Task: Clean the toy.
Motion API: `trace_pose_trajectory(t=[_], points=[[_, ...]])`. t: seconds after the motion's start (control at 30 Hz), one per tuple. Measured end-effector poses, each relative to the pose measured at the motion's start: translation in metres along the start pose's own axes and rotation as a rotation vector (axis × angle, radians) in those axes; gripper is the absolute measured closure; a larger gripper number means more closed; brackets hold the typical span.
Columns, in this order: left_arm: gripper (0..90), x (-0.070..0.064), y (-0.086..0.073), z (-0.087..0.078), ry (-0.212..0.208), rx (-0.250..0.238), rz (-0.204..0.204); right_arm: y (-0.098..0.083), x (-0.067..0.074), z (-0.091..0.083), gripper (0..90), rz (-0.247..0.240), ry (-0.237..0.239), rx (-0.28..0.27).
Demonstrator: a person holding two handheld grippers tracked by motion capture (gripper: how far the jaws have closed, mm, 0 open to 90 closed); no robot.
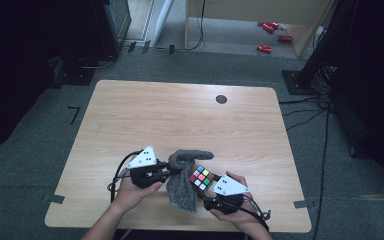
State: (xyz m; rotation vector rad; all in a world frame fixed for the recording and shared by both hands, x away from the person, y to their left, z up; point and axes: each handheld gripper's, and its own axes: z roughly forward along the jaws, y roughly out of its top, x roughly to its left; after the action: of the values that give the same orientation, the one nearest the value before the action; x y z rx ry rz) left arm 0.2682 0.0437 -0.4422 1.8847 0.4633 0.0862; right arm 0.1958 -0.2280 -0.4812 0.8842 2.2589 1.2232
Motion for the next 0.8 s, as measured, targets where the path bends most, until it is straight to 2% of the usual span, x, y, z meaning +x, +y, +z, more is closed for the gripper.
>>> trace_pose_trajectory(t=[0.03, 0.07, 0.1, 0.13, 0.17, 0.23, 0.27, 0.3, 0.4, 0.43, 0.47, 0.5, 0.53, 0.57, 0.67, 0.7, 0.8], points=[[79.4, -0.004, 0.003, -0.002, -0.007, -0.023, 0.019, 0.000, 0.000, 0.001, 34.6, 0.001, 0.003, 0.006], [79.5, -0.004, 0.003, -0.002, -0.007, -0.023, 0.019, 0.000, 0.001, 0.002, 34.6, 0.006, 0.010, 0.005], [79.4, -0.015, 0.009, -0.001, -0.032, -0.026, 0.063, 0.000, 0.002, 0.003, 34.6, 0.009, 0.019, 0.005], [79.4, -0.015, 0.009, -0.001, -0.032, -0.026, 0.063, 0.000, 0.002, 0.003, 34.6, 0.009, 0.019, 0.005], [79.4, -0.026, 0.011, 0.008, -0.044, 0.017, 0.110, 0.002, 0.005, 0.005, 34.6, 0.006, 0.023, 0.011], [79.4, -0.035, 0.011, 0.018, -0.063, 0.049, 0.133, 0.003, 0.007, 0.007, 34.5, 0.009, 0.023, 0.018], [79.3, -0.035, 0.011, 0.018, -0.063, 0.049, 0.133, 0.003, 0.007, 0.007, 34.5, 0.009, 0.023, 0.018], [79.3, -0.041, 0.009, 0.029, -0.058, 0.092, 0.153, 0.003, 0.010, 0.010, 34.6, 0.004, 0.017, 0.028], [79.4, -0.042, 0.007, 0.033, -0.033, 0.116, 0.162, 0.003, 0.012, 0.010, 34.6, -0.012, -0.001, 0.037], [79.4, -0.040, 0.007, 0.033, 0.010, 0.131, 0.170, 0.002, 0.012, 0.011, 34.6, -0.007, -0.014, 0.053], [79.5, -0.040, 0.007, 0.033, 0.010, 0.131, 0.170, 0.001, 0.012, 0.010, 34.6, 0.001, -0.014, 0.053], [79.6, -0.035, 0.007, 0.029, 0.058, 0.130, 0.161, 0.001, 0.011, 0.010, 34.6, 0.003, -0.015, 0.049], [79.6, -0.035, 0.007, 0.029, 0.058, 0.130, 0.161, 0.001, 0.011, 0.010, 34.6, 0.003, -0.015, 0.049], [79.6, -0.031, 0.007, 0.027, 0.083, 0.125, 0.137, 0.002, 0.010, 0.009, 34.6, 0.011, -0.016, 0.038], [79.7, -0.034, 0.008, 0.029, 0.082, 0.128, 0.139, 0.003, 0.009, 0.009, 34.6, 0.019, -0.017, 0.038], [79.6, -0.042, 0.009, 0.033, 0.050, 0.135, 0.155, 0.003, 0.011, 0.011, 34.6, 0.021, -0.013, 0.040], [79.4, -0.048, 0.011, 0.037, 0.036, 0.141, 0.168, 0.003, 0.013, 0.012, 34.6, 0.011, -0.016, 0.043]])
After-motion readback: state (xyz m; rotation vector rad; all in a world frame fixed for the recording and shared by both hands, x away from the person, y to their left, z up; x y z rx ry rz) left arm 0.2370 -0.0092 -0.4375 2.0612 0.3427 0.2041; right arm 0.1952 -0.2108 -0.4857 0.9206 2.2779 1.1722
